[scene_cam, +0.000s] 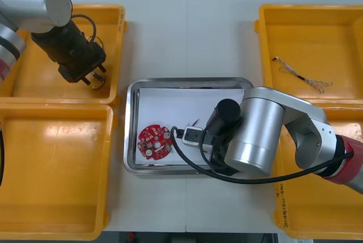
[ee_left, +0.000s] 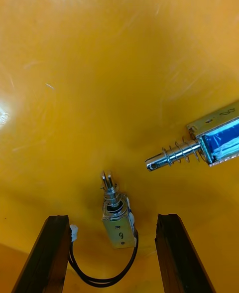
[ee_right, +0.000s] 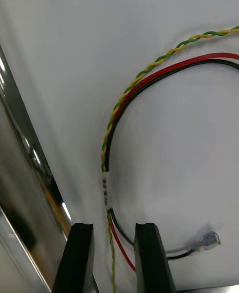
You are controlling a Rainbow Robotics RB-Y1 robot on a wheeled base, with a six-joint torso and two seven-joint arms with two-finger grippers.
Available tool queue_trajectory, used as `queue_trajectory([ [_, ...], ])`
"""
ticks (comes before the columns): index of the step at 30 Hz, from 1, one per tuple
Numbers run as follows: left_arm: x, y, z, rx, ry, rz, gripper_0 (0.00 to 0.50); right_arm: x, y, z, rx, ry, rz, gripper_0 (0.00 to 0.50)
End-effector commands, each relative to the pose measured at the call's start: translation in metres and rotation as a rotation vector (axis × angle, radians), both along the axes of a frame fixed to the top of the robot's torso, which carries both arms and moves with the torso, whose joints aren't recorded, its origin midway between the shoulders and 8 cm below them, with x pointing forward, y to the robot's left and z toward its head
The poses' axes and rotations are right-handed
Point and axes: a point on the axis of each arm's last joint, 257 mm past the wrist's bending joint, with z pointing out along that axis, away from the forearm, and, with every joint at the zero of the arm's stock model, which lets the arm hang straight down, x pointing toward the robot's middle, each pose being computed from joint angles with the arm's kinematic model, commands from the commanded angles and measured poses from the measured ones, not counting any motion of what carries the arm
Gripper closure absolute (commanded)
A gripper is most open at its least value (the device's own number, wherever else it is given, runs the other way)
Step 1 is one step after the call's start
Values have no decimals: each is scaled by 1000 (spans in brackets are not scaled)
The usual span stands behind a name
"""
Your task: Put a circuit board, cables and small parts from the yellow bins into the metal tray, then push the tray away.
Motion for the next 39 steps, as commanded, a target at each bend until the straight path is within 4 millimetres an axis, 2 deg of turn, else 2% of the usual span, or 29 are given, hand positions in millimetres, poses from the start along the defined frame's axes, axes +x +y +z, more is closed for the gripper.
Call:
queue_trajectory([
  [1, 13, -24, 17, 28, -49, -90, 0, 12, -2, 4, 11, -56, 16, 0],
  [11, 10, -22, 8, 26, -40, -90, 0, 24, -3, 22, 40, -70, -5, 0],
  [14, 10, -22, 7, 28, -41, -92, 0, 26, -4, 34, 36, -74, -19, 0],
  [20, 8, -19, 2, 30, -37, -89, 0, 26, -6, 67, 20, -78, -55, 0],
  [26, 7, -17, -3, 35, -33, -87, 0, 23, -16, 112, -9, -120, -82, 0],
  [28, 7, -15, -7, 37, -35, -86, 0, 26, -9, 129, 20, -153, -71, 0],
  [32, 7, -12, -11, 39, -38, -85, 0, 31, 2, 150, 64, -193, -58, 0],
  [35, 6, -12, -11, 42, -37, -87, 0, 37, 3, 168, 98, -224, -62, 0],
  [39, 6, -11, -13, 44, -34, -87, 0, 44, -5, 186, 151, -222, -85, 0],
])
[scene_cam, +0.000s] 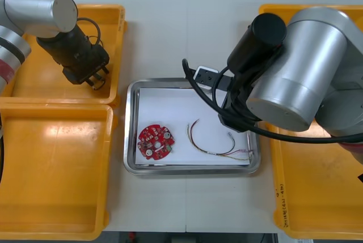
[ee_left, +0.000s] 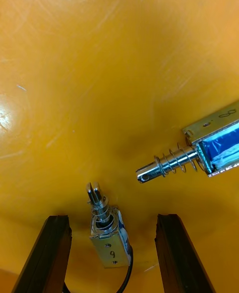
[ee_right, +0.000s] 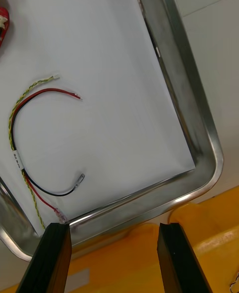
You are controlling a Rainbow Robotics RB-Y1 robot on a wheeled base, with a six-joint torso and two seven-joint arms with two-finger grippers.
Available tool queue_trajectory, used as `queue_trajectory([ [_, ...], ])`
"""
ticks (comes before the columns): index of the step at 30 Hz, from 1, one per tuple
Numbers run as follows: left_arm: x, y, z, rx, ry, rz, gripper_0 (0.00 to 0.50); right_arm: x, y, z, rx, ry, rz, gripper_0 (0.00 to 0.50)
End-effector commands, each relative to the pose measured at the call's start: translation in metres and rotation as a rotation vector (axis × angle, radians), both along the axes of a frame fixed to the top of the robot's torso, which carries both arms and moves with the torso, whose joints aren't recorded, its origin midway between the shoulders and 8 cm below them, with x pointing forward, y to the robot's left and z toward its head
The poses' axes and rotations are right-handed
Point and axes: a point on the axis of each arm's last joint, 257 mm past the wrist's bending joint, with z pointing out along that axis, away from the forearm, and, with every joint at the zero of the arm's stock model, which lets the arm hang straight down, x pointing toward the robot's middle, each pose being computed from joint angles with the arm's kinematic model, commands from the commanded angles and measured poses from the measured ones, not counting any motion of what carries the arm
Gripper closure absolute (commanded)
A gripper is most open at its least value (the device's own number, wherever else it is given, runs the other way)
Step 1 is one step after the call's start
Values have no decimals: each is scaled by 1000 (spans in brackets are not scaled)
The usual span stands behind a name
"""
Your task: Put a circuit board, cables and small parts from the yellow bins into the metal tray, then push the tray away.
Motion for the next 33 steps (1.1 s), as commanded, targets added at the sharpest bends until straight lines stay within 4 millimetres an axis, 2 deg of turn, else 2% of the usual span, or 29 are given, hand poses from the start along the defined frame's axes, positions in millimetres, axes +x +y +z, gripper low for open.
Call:
queue_trajectory([
  [1, -1, -5, -7, 32, -7, -72, 0, 10, 2, 50, 81, -62, 38, 0],
  [2, -2, -4, -9, 33, -5, -72, 75, 13, -4, 56, 93, -65, 27, 0],
  [3, -2, -4, -10, 34, -6, -74, 220, 15, -9, 61, 103, -69, 16, 0],
  [4, -3, -3, -11, 34, -4, -74, 416, 19, -16, 70, 118, -78, 2, 0],
  [5, -3, -3, -11, 35, -4, -76, 500, 20, -22, 74, 125, -82, -6, 0],
  [12, -3, -3, -11, 37, -4, -81, 500, 33, -63, 107, 177, -114, -87, 0],
  [13, -3, -4, -10, 38, -5, -83, 500, 38, -74, 114, 191, -122, -116, 0],
  [19, -3, 3, 2, 52, -15, -90, 500, 52, -112, 129, 229, -129, -220, 0],
  [26, -14, 20, 47, 52, -17, -86, 500, 72, -166, 145, 308, -133, -389, 0],
  [29, -22, 29, 72, 63, -21, -90, 500, 80, -198, 147, 314, -141, -482, 0],
  [33, -31, 35, 96, 103, -37, -109, 500, 86, -228, 151, 321, -157, -568, 0],
])
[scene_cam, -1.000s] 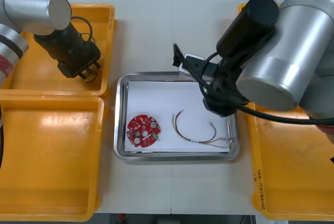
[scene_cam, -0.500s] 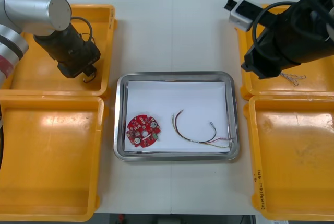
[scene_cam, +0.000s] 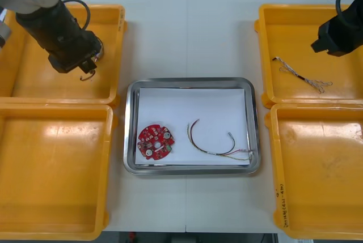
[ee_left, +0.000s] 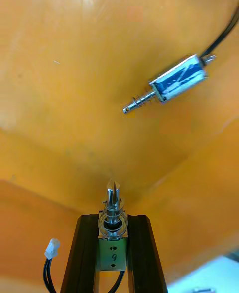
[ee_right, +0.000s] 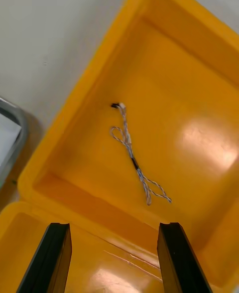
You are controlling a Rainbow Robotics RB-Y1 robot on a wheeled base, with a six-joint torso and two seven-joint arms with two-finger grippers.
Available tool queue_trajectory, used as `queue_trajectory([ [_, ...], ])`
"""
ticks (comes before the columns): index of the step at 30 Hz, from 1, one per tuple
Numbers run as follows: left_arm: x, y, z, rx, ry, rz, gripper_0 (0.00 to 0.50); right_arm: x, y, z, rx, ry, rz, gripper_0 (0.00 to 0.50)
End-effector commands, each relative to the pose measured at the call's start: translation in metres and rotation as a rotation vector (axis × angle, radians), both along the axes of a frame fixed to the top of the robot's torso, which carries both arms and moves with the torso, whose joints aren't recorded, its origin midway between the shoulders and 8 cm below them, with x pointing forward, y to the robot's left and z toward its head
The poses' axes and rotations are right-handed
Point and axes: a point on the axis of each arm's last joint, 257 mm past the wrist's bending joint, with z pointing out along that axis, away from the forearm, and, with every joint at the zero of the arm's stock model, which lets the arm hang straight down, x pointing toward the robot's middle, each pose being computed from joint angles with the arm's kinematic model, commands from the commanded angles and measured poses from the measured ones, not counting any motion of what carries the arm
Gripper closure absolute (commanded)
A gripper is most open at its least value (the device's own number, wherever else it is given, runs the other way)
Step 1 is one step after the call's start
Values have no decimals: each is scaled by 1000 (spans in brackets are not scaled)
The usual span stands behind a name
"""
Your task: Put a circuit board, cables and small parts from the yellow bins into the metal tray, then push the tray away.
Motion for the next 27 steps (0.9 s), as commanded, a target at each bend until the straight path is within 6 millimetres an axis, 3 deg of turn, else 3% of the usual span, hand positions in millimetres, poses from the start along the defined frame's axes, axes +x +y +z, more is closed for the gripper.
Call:
queue_trajectory([
  [1, -5, 32, 40, 77, -64, -42, 500, 8, -44, 35, -21, -65, -89, 0],
  [6, -17, 36, 62, 125, -75, -74, 500, 11, -81, 25, 20, -15, -182, 0],
  [12, -33, 26, 78, 155, -76, -126, 500, 10, -108, 12, 23, 35, -242, 0],
  [20, -48, -12, 94, 171, -124, -237, 500, 10, -118, -5, 17, 93, -236, 0],
  [27, -58, -60, 100, 156, -178, -343, 500, 21, -105, -9, 53, 132, -201, 0],
])
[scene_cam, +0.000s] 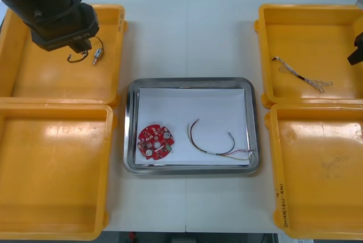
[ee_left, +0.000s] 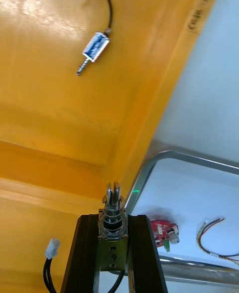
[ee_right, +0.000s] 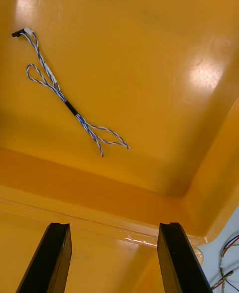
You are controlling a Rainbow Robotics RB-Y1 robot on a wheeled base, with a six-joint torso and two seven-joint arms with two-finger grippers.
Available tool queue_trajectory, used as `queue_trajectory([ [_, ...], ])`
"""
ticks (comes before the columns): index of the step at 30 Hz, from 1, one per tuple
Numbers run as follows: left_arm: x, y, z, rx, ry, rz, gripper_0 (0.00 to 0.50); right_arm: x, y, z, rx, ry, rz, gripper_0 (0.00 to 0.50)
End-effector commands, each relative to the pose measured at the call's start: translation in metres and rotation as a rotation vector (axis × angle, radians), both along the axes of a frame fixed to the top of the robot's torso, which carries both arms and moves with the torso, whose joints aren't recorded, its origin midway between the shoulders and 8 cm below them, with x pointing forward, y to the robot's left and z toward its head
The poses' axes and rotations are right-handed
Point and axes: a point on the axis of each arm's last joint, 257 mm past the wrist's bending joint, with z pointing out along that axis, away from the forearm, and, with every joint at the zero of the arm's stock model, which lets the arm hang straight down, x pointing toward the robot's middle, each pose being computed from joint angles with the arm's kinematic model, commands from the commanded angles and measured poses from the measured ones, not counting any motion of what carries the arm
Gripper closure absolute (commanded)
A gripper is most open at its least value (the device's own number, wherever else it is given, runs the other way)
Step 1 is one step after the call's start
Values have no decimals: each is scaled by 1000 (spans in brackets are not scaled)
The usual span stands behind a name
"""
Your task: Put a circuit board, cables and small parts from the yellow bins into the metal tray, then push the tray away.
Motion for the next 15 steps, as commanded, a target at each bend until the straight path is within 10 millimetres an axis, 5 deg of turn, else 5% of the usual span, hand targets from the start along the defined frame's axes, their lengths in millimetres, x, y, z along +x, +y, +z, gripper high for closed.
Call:
queue_trajectory([
  [1, -12, -32, 3, -1, -24, -100, 500, 16, 1, 34, 9, -43, 24, 0],
  [15, -29, -81, -59, 83, 34, -217, 500, 34, 19, 10, -125, 19, 236, 0],
])
